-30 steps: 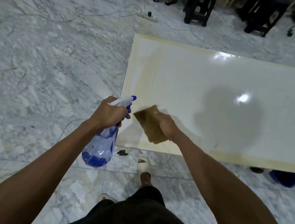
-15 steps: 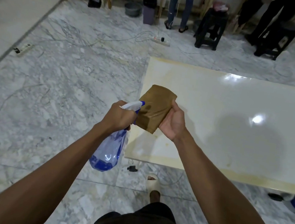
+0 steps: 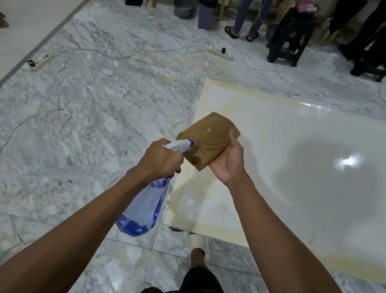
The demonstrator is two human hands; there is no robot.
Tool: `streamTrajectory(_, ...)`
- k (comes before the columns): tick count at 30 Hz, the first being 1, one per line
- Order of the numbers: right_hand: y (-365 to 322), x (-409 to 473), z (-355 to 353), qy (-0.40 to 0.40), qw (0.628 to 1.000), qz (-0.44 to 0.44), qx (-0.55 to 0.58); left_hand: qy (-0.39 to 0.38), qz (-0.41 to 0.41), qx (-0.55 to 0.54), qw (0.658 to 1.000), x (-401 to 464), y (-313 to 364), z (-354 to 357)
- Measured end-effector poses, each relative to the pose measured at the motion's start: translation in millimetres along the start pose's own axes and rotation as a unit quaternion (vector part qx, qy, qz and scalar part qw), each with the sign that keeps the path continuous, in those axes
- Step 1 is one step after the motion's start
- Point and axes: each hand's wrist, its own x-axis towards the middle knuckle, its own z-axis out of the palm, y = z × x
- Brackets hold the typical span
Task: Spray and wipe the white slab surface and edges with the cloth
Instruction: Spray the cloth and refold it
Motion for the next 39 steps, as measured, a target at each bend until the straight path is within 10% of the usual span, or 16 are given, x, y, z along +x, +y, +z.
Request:
streamTrajectory(7, -54, 87, -41, 0.041, 0.999, 0.025, 0.014, 0.013, 0.001, -0.026, 1.000, 72, 62, 20)
streamTrajectory(11, -116, 156, -71, 0.131, 0.978, 0.012, -0.163, 0.026, 0.002, -0.050, 0.998, 127, 96, 24)
streamTrajectory(17, -185, 287, -96, 0.116, 0.747, -0.138, -0.640, 0.038, 0.009, -0.044, 0.998, 197, 115, 29)
streamTrajectory(24, -114, 387, -114, 0.066, 0.474, -0.037, -0.878, 0.053, 0.003, -0.040, 0.998, 239, 89, 37)
streamTrajectory(39, -6, 285, -153, -0.027, 0.375, -0.146, -0.915, 0.025, 0.002, -0.034, 0.999, 194, 58, 35)
